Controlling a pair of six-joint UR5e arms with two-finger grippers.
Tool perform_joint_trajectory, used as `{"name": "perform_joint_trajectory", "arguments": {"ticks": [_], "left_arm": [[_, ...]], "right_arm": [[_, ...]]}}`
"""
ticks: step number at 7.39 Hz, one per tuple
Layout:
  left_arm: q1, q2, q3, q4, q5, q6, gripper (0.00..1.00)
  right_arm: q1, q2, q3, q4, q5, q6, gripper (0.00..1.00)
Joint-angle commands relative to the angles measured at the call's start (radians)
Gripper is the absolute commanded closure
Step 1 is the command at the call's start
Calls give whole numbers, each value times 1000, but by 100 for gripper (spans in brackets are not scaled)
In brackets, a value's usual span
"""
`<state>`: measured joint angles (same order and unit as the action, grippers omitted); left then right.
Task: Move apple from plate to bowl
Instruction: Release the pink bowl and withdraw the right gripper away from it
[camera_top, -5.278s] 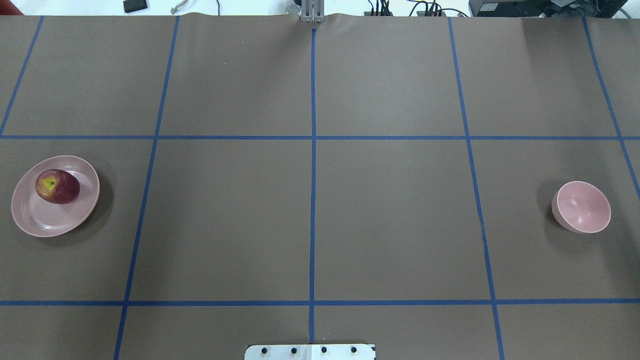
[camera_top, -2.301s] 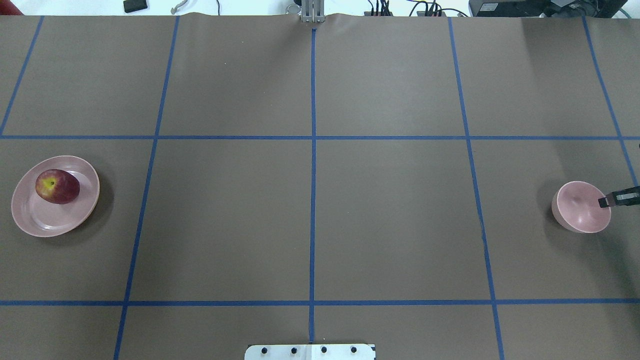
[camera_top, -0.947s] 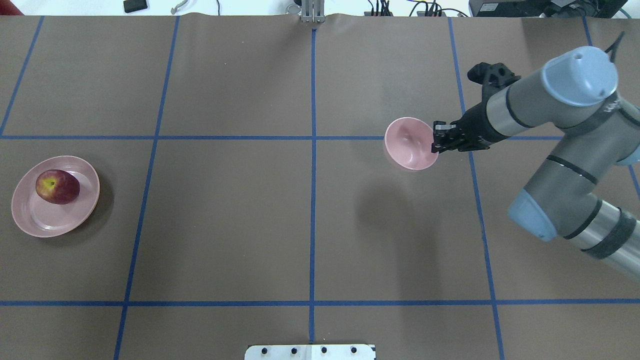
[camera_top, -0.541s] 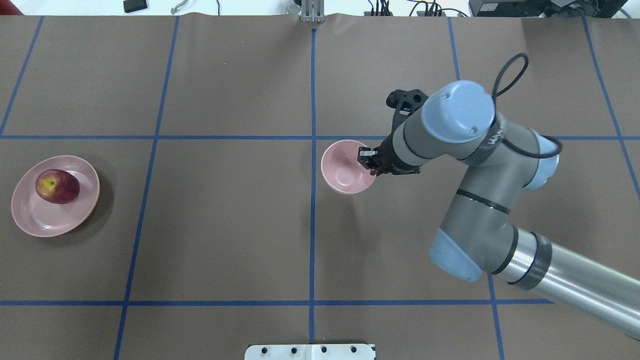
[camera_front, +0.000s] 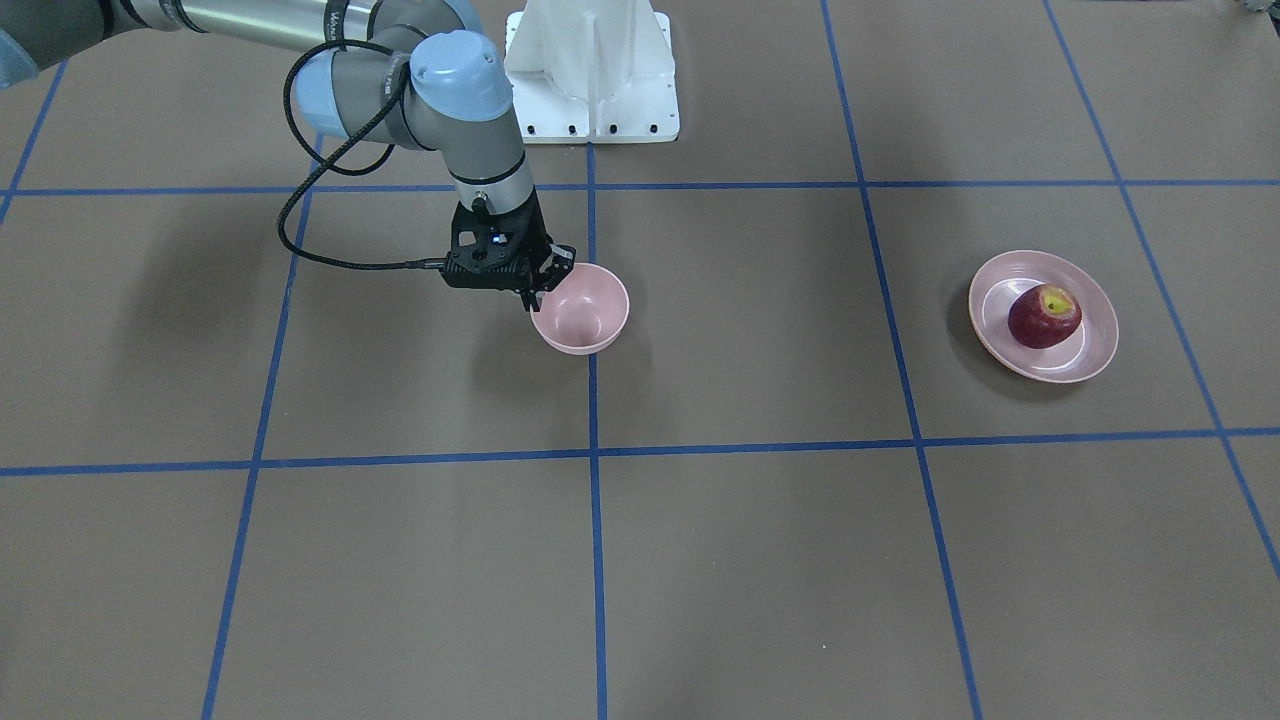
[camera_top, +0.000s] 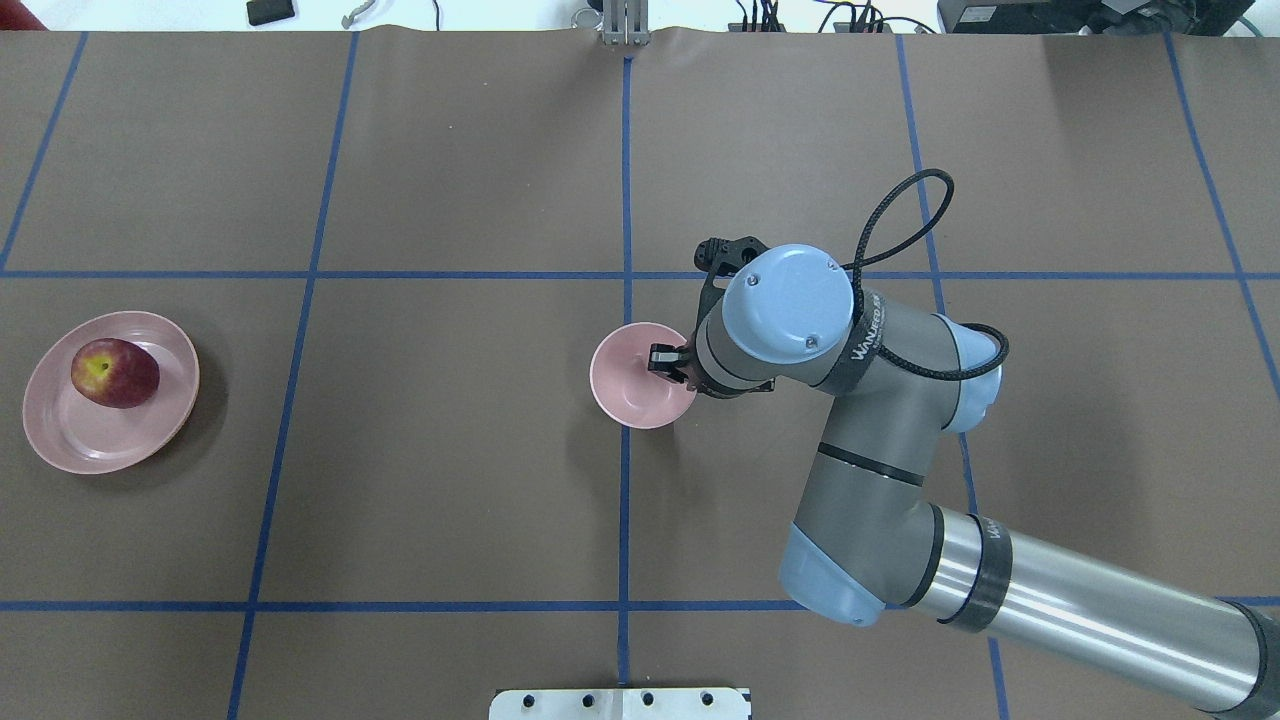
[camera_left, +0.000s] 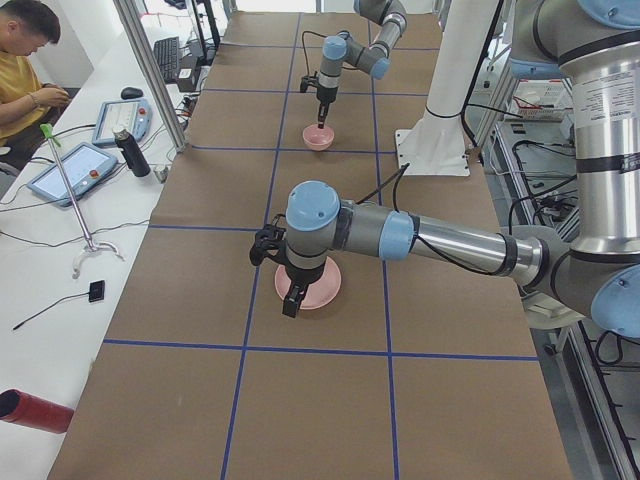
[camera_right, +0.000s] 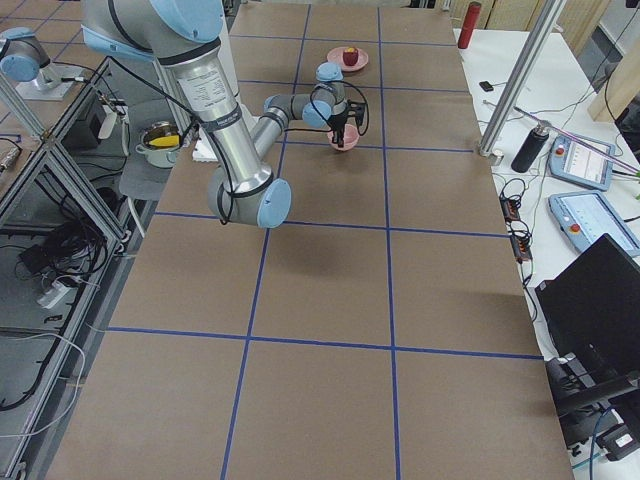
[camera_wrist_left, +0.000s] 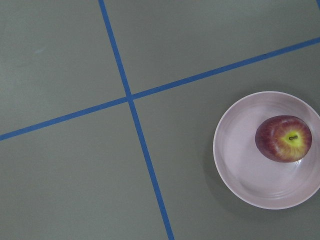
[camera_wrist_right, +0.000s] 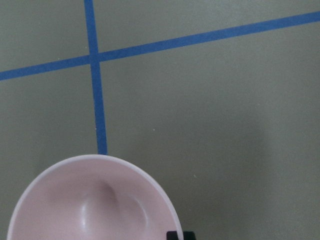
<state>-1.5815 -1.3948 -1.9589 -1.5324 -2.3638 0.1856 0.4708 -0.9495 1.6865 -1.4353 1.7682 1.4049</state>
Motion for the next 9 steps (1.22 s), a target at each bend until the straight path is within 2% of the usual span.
{"name": "perform_joint_trajectory", "arguments": {"ticks": [1, 3, 4, 5, 6, 7, 8, 9], "left_arm": [[0, -1, 0, 0, 0, 0, 2], [0, -1, 0, 0, 0, 0, 2], [0, -1, 2, 0, 2, 3, 2], [0, -1, 2, 0, 2, 3, 2], [0, -1, -1, -32, 0, -1, 2], [0, -3, -3, -57, 2, -59, 2], [64, -54, -2, -54, 2, -87, 2], [92, -70, -2, -55, 3, -139, 2]], "right_arm": [[-1, 11, -4, 1, -3, -3, 57], [-3, 9, -1, 25, -28, -1, 1], [18, 8, 22, 15, -29, -9, 0], [85, 8, 47, 1, 20, -21, 0], [176, 2, 65, -34, 115, -96, 0], [283, -11, 80, -83, 190, -212, 0], [389, -41, 79, -115, 265, -366, 0], [505, -105, 76, -120, 337, -561, 0]]}}
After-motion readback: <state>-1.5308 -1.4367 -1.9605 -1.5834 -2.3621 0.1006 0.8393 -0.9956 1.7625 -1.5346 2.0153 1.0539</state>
